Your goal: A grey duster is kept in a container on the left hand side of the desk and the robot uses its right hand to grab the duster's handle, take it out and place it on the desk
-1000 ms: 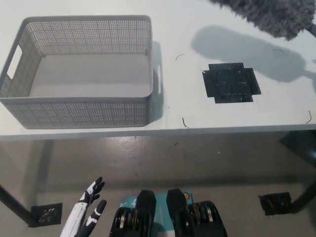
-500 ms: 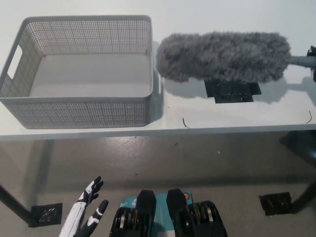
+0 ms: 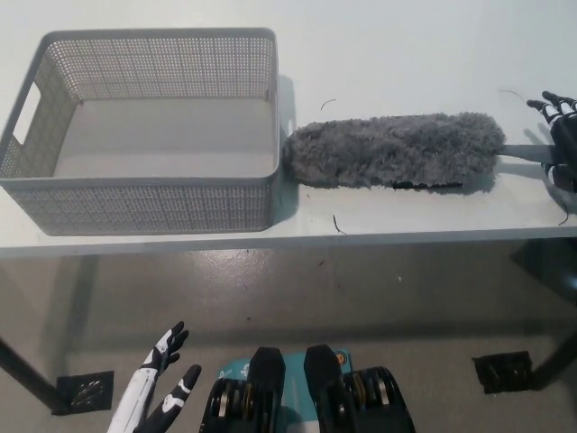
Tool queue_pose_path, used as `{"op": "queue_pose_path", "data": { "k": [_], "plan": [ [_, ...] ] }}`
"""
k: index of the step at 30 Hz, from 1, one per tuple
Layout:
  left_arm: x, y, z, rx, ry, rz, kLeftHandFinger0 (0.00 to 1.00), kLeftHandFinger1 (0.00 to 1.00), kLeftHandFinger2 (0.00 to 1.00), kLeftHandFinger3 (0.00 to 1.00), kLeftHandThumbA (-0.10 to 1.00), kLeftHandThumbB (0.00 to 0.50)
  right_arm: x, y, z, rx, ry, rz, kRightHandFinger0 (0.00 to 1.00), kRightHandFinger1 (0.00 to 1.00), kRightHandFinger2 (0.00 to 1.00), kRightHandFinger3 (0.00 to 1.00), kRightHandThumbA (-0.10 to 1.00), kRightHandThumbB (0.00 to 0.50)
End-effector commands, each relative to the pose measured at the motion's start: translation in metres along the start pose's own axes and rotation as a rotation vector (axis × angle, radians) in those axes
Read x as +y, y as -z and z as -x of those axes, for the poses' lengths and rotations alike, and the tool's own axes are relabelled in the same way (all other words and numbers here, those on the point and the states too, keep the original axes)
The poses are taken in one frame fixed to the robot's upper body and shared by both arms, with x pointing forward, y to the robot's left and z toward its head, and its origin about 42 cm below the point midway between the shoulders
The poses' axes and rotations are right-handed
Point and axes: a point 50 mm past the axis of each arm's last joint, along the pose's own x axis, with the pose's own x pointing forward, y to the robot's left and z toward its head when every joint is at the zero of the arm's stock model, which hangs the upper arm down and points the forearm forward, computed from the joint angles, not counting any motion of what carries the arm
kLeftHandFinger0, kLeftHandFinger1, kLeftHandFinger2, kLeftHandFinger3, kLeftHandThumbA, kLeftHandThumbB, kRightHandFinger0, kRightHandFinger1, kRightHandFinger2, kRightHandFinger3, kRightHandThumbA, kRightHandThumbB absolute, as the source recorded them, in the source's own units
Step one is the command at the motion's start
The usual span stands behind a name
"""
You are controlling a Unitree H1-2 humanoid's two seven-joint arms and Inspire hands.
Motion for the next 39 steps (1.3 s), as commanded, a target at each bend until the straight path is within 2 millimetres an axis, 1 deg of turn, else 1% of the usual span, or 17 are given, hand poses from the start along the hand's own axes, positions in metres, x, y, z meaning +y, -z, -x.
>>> {"op": "queue_pose_path", "data": {
  "k": [1,2,4,9,10,11,13,14,15,17,20,21,23,27,31,34,39],
  "plan": [
    [0.011,-0.012,-0.007,-0.076,-0.036,0.003,1.00,1.00,1.00,1.00,0.82,0.000,-0.142,0.008,-0.030,0.205,-0.263,-0.102,1.00,1.00,1.00,1.00,0.67,0.500],
    [0.011,-0.012,-0.007,-0.076,-0.035,0.001,1.00,1.00,1.00,1.00,0.82,0.000,-0.147,0.009,-0.031,0.201,-0.271,-0.103,1.00,1.00,1.00,1.00,0.67,0.500],
    [0.011,-0.012,-0.007,-0.073,-0.034,0.008,1.00,1.00,1.00,1.00,0.81,0.015,-0.183,0.005,-0.030,0.203,-0.327,-0.143,1.00,1.00,1.00,1.00,0.70,0.500],
    [0.011,-0.012,-0.006,-0.068,-0.034,0.007,1.00,1.00,1.00,1.00,0.81,0.033,-0.228,0.006,-0.033,0.111,-0.422,-0.349,1.00,1.00,1.00,1.00,0.80,0.500],
    [0.010,-0.012,-0.007,-0.067,-0.033,0.003,1.00,1.00,1.00,1.00,0.81,0.047,-0.249,0.007,-0.030,0.047,-0.481,-0.498,1.00,1.00,1.00,1.00,0.79,0.500],
    [0.011,-0.013,-0.008,-0.067,-0.032,0.005,1.00,1.00,1.00,1.00,0.80,0.056,-0.275,0.004,-0.019,-0.054,-0.528,-0.642,1.00,1.00,1.00,1.00,0.87,0.500],
    [0.012,-0.014,-0.009,-0.065,-0.032,0.009,1.00,1.00,1.00,1.00,0.79,0.069,-0.301,0.004,-0.005,-0.194,-0.544,-0.805,1.00,1.00,1.00,1.00,0.91,0.500],
    [0.012,-0.013,-0.009,-0.064,-0.031,0.007,1.00,1.00,1.00,1.00,0.80,0.081,-0.316,0.007,0.001,-0.304,-0.535,-0.936,1.00,1.00,1.00,1.00,0.88,0.500],
    [0.012,-0.013,-0.009,-0.064,-0.030,0.005,1.00,1.00,1.00,1.00,0.80,0.083,-0.326,0.008,0.006,-0.373,-0.527,-0.984,1.00,1.00,1.00,1.00,0.94,0.500],
    [0.015,-0.014,-0.009,-0.062,-0.031,-0.001,1.00,1.00,1.00,1.00,0.77,0.090,-0.352,0.009,0.017,-0.572,-0.468,-1.122,1.00,1.00,1.00,1.00,1.00,0.500],
    [0.014,-0.013,-0.010,-0.060,-0.028,0.004,1.00,1.00,1.00,1.00,0.69,0.096,-0.373,0.007,0.035,-0.760,-0.337,-1.283,1.00,1.00,1.00,1.00,1.00,0.500],
    [0.014,-0.012,-0.009,-0.053,-0.028,0.009,1.00,1.00,1.00,1.00,0.65,0.089,-0.385,0.002,0.046,-0.823,-0.222,-1.369,1.00,1.00,1.00,1.00,1.00,0.500],
    [0.014,-0.013,-0.008,-0.048,-0.029,0.003,1.00,1.00,1.00,1.00,0.63,0.087,-0.402,-0.003,0.063,-0.927,-0.064,-1.435,1.00,1.00,1.00,1.00,1.00,0.500],
    [0.014,-0.012,-0.007,-0.039,-0.029,0.003,1.00,1.00,1.00,1.00,0.60,0.089,-0.426,-0.012,0.095,-1.080,0.100,-1.610,1.00,1.00,1.00,1.00,1.00,0.500],
    [0.014,-0.012,-0.007,-0.038,-0.028,0.004,1.00,1.00,1.00,1.00,0.56,0.083,-0.443,-0.023,0.123,-1.128,0.250,-1.652,1.00,1.00,1.00,1.00,1.00,0.500],
    [0.013,-0.012,-0.008,-0.032,-0.026,0.001,1.00,1.00,1.00,1.00,0.53,0.086,-0.446,-0.026,0.135,-1.180,0.311,-1.628,1.00,1.00,1.00,1.00,1.00,0.497],
    [0.013,-0.011,-0.008,-0.032,-0.024,-0.001,1.00,1.00,1.00,1.00,0.50,0.083,-0.452,-0.034,0.148,-1.279,0.370,-1.714,1.00,1.00,1.00,1.00,1.00,0.500]
  ]
}}
